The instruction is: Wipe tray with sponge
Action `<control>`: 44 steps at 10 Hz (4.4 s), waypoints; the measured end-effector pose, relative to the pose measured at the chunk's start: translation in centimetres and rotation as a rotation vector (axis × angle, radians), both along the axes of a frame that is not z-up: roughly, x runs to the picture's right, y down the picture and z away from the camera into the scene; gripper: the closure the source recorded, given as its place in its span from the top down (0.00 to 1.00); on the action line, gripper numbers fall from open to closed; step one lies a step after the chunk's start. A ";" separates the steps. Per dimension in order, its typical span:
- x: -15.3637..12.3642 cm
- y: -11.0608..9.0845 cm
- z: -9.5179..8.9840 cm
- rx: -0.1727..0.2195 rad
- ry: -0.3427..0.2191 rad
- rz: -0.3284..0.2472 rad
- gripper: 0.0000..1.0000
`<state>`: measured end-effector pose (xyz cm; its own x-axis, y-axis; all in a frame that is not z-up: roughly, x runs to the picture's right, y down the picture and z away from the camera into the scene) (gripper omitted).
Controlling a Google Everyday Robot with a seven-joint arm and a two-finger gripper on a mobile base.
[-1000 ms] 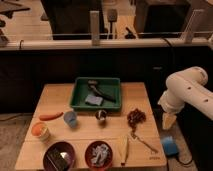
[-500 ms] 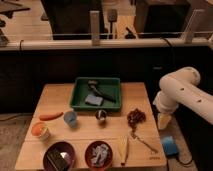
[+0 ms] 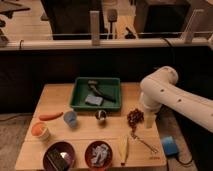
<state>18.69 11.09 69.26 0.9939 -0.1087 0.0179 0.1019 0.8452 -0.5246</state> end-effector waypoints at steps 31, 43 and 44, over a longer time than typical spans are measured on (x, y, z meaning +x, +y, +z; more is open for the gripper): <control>-12.2 -9.5 5.8 0.266 -0.081 -0.068 0.02; -14.0 -11.1 7.7 0.298 -0.085 -0.126 0.02; -14.2 -11.2 7.9 0.302 -0.086 -0.132 0.02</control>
